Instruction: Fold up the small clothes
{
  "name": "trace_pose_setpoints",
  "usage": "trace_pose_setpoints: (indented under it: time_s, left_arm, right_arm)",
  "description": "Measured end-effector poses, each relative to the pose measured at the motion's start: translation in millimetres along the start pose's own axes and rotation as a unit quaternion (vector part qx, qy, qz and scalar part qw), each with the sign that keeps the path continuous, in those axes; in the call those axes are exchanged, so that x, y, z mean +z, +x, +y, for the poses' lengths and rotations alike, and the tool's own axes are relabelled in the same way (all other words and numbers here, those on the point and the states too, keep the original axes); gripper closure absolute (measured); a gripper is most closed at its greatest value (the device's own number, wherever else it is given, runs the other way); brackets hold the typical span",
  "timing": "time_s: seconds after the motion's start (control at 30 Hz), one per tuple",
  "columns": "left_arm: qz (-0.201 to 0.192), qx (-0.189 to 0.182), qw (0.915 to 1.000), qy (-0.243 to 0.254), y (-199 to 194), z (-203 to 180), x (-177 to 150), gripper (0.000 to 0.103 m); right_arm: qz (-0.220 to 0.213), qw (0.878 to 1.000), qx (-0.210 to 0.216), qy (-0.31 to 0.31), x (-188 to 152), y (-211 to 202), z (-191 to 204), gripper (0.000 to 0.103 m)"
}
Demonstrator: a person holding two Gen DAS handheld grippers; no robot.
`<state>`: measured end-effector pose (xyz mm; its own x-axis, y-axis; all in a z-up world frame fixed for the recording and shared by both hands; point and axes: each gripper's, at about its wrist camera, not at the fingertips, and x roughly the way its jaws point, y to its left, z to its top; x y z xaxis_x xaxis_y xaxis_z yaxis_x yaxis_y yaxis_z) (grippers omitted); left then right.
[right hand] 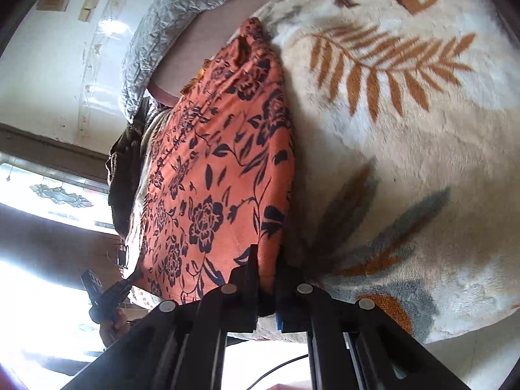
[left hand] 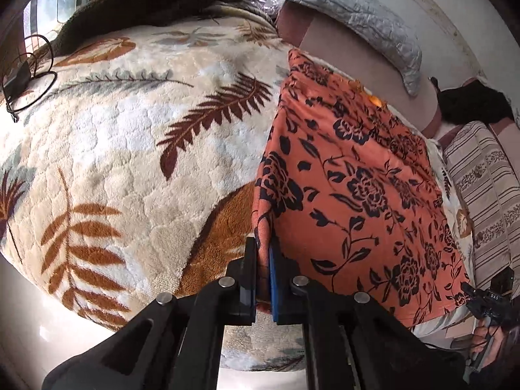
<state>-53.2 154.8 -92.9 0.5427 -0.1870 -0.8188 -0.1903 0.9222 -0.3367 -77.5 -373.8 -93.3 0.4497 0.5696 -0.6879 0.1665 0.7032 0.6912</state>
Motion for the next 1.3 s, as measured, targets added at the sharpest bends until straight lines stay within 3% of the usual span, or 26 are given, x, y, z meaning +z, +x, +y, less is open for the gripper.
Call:
trace_pose_setpoints:
  time_s: [0.07, 0.17, 0.27, 0.4, 0.5, 0.63, 0.73, 0.8, 0.87, 0.93, 0.97, 1.0, 1.03, 1.1, 1.17, 1.23, 1.3]
  left_arm:
    - [0.001, 0.006, 1.0000, -0.006, 1, 3, 1, 0.097]
    - [0.048, 0.024, 0.9984, -0.018, 27, 13, -8, 0.097]
    - [0.032, 0.005, 0.9992, -0.022, 15, 10, -2, 0.097]
    - [0.001, -0.024, 0.9995, -0.019, -2, -4, 35, 0.097]
    - [-0.021, -0.051, 0.9983, -0.016, -2, -20, 85, 0.097]
    - [-0.058, -0.063, 0.9962, -0.008, 19, -43, 168, 0.097]
    - [-0.075, -0.050, 0.9959, -0.011, 56, -54, 224, 0.097]
    - [-0.066, -0.048, 0.9967, 0.006, 98, -65, 255, 0.096]
    - [-0.069, -0.012, 0.9974, -0.018, 142, -64, 275, 0.093]
    - [-0.039, 0.042, 0.9980, -0.028, 187, -59, 288, 0.081]
    - [-0.027, 0.068, 0.9965, -0.040, 199, -53, 291, 0.081]
    - [-0.024, 0.076, 0.9956, -0.050, 203, -47, 292, 0.081]
    - [-0.022, 0.076, 0.9948, -0.064, 200, -41, 293, 0.077]
    - [-0.045, 0.046, 0.9944, -0.084, 177, -29, 287, 0.060]
    - [-0.068, 0.032, 0.9946, -0.071, 147, -24, 271, 0.039]
    - [-0.066, 0.006, 0.9961, -0.059, 124, -21, 246, 0.030]
    - [-0.058, -0.019, 0.9968, -0.052, 116, -19, 223, 0.029]
  right_arm:
    - [-0.009, 1.000, 0.007, 0.006, 4, -7, -1, 0.096]
    - [0.016, 0.999, -0.013, 0.033, 5, 7, -23, 0.096]
    - [0.016, 0.999, 0.002, 0.030, 2, 6, -23, 0.096]
    - [-0.013, 0.999, 0.041, 0.010, 26, -7, 1, 0.096]
    - [-0.029, 0.997, 0.066, 0.000, 67, -5, 19, 0.096]
    - [-0.070, 0.993, 0.095, -0.011, 150, 4, 44, 0.096]
    - [-0.095, 0.991, 0.098, -0.007, 219, 27, 57, 0.096]
    - [-0.107, 0.990, 0.090, 0.008, 261, 52, 57, 0.092]
    - [-0.106, 0.991, 0.078, 0.035, 297, 85, 46, 0.092]
    - [-0.123, 0.990, 0.038, 0.055, 315, 111, 34, 0.068]
    - [-0.119, 0.991, 0.013, 0.061, 320, 121, 29, 0.035]
    - [-0.129, 0.989, -0.014, 0.069, 319, 124, 27, 0.030]
    - [-0.137, 0.987, -0.022, 0.074, 316, 123, 25, 0.030]
    - [-0.150, 0.986, -0.007, 0.072, 303, 107, 21, 0.027]
    - [-0.162, 0.986, 0.000, 0.042, 280, 87, 27, 0.025]
    - [-0.147, 0.988, 0.011, 0.041, 248, 74, 24, 0.025]
    - [-0.139, 0.989, 0.011, 0.042, 215, 67, 20, 0.024]
